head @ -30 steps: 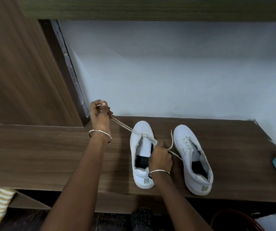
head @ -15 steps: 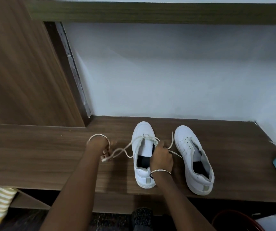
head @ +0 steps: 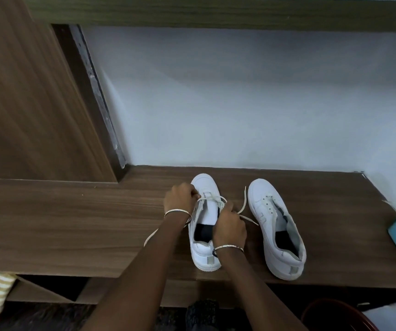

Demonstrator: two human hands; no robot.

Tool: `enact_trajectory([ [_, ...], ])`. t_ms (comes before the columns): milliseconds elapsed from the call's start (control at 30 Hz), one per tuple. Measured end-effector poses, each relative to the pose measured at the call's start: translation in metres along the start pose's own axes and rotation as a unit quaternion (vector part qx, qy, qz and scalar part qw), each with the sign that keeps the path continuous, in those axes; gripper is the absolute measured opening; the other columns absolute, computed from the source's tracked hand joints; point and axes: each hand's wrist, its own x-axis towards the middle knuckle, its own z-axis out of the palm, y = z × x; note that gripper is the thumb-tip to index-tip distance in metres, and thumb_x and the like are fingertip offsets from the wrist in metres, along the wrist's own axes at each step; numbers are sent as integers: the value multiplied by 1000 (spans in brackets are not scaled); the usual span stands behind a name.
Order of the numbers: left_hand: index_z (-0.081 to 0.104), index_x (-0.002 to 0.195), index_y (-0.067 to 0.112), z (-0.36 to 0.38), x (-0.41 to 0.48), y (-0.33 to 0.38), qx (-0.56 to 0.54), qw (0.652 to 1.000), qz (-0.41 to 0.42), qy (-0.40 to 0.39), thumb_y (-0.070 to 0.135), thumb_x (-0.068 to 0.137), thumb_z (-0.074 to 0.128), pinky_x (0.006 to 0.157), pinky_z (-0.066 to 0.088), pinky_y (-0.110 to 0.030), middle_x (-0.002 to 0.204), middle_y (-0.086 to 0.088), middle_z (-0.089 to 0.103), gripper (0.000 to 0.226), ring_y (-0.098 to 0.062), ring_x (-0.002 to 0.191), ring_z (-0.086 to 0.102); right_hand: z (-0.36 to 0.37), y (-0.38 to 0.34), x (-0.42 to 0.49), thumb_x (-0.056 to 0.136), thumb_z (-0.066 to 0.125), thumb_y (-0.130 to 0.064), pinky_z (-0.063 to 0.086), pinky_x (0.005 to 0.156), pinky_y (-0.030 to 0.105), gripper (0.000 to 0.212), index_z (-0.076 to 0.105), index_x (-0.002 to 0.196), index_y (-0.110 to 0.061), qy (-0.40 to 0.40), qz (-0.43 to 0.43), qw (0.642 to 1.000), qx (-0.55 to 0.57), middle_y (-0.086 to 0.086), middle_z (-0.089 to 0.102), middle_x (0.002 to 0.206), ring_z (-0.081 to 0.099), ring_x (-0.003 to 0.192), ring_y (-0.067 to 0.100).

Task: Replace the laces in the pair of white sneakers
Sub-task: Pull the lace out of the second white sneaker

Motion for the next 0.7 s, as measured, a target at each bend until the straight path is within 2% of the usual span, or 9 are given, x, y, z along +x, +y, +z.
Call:
enact_trajectory([
  [100, 68, 89, 16, 5, -2, -6, 78, 996, 33, 7, 32, 92, 53, 66, 39, -32, 93, -10, 70, 22, -36, 90, 65, 0, 0, 0, 101, 38, -8, 52, 75, 36, 26, 43, 127, -9, 2, 3, 1000, 2, 11, 67, 112, 69, 99, 30],
  [167, 64, 96, 13, 8, -3, -14, 87, 996, 21, 16, 33, 93, 50, 72, 42, -35, 101, -11, 68, 25, -35, 96, 64, 0, 0, -1, 101, 38, -8, 53, 74, 36, 28, 43, 128, -9, 3, 6, 1000, 3, 11, 68, 111, 70, 99, 30],
  [233, 62, 101, 10, 6, -4, -26, 43, 998, -25, 29, 30, 93, 51, 75, 46, -39, 104, -11, 65, 24, -36, 97, 63, 1, 0, -1, 101, 39, -8, 53, 73, 36, 28, 43, 128, -9, 6, 8, 1000, 5, 11, 68, 110, 70, 97, 29],
  [300, 64, 97, 14, 2, -4, -38, -32, 998, -46, 32, 29, 93, 54, 74, 47, -39, 99, -9, 67, 19, -34, 93, 63, 2, 0, -1, 101, 39, -9, 53, 72, 35, 27, 43, 128, -9, 9, 7, 1000, 6, 10, 68, 110, 70, 97, 29],
  [400, 70, 90, 20, 0, -3, -41, -141, 990, 0, -3, 26, 91, 63, 69, 45, -27, 86, 2, 70, 9, -21, 81, 65, 1, -1, -1, 101, 39, -8, 53, 73, 35, 27, 43, 128, -9, 7, 9, 1000, 5, 10, 68, 110, 70, 96, 29],
  [467, 71, 90, 21, 2, -3, -33, -161, 986, 16, -36, 26, 88, 70, 68, 42, -23, 83, 5, 69, 6, -14, 77, 64, 0, -1, -1, 101, 38, -8, 54, 73, 35, 27, 43, 128, -9, 5, 10, 1000, 0, 10, 68, 110, 70, 97, 28],
  [567, 68, 90, 16, 12, -1, -23, -136, 989, 14, -59, 23, 88, 70, 71, 45, -28, 84, 1, 66, 8, -21, 82, 63, 0, -1, -1, 101, 38, -6, 54, 74, 35, 27, 42, 128, -9, 0, 12, 1000, -5, 10, 68, 111, 70, 98, 29],
  [700, 61, 89, 9, 13, 0, -21, -69, 994, 27, -83, 20, 95, 56, 78, 48, -39, 100, -15, 66, 14, -36, 94, 62, 0, -1, 0, 100, 38, -5, 53, 75, 37, 27, 42, 126, -10, -6, 13, 1000, 0, 10, 67, 112, 69, 100, 30],
])
